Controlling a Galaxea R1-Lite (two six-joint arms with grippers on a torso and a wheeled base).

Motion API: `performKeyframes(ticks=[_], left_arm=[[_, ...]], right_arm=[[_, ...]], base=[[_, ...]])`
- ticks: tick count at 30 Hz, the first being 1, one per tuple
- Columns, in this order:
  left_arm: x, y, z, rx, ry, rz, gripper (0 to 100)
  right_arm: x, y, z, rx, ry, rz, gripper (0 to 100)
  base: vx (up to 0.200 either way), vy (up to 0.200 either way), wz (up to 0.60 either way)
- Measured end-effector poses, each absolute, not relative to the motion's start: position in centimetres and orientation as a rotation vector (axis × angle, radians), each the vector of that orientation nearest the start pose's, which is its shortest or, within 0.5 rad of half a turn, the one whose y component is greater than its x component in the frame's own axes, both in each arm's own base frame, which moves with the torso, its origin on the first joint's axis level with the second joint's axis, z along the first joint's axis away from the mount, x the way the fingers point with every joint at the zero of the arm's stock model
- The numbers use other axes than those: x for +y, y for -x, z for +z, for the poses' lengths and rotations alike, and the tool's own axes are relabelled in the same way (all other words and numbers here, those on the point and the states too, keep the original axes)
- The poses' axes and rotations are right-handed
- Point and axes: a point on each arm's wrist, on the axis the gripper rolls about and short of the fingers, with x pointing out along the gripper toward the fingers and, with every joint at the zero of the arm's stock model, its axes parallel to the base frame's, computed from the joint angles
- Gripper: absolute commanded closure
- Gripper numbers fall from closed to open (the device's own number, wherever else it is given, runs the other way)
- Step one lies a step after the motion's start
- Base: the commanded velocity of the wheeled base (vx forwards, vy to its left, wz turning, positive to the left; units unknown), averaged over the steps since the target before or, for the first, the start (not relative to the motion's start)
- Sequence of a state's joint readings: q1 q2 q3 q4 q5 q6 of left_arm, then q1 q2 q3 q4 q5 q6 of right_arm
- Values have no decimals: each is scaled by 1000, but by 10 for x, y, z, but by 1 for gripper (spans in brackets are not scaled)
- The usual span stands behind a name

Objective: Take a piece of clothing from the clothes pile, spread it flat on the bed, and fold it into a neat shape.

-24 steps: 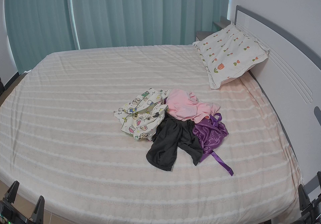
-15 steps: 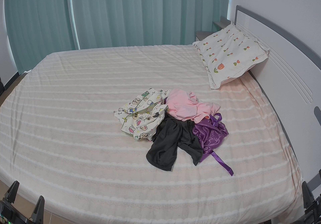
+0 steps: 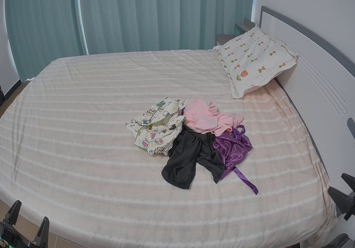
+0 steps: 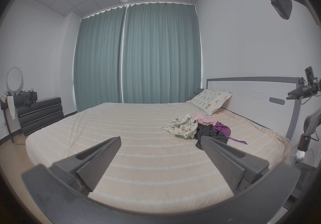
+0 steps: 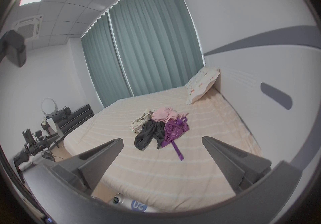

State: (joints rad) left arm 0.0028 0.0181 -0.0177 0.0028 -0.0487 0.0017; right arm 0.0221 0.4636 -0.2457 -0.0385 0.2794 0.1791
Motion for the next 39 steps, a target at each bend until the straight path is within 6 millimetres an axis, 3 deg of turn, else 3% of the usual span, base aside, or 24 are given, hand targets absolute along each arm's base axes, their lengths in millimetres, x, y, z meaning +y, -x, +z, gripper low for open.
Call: performKeyframes(ticks=[8,17,24,29,39], left_arm=[[-1,23,80,4,-1,-46,0],[-1,23,80,4,-1,-46,0],[-1,23,80,4,0,-46,0],[-1,23,80,4,1,-46,0],[-1,23,80,5,2,-46,0]], right_arm=[[13,-85,160,367,-304,339,0],[29,-167,142,523,-424,332,0],[57,-234,110,641,-552,269,0],[91,-282,84,680,-613,226,0],[148,-338,30,699,-595,167,0]], base=[[0,0,0],[0,0,0],[0,0,0],[0,0,0],[0,0,0]])
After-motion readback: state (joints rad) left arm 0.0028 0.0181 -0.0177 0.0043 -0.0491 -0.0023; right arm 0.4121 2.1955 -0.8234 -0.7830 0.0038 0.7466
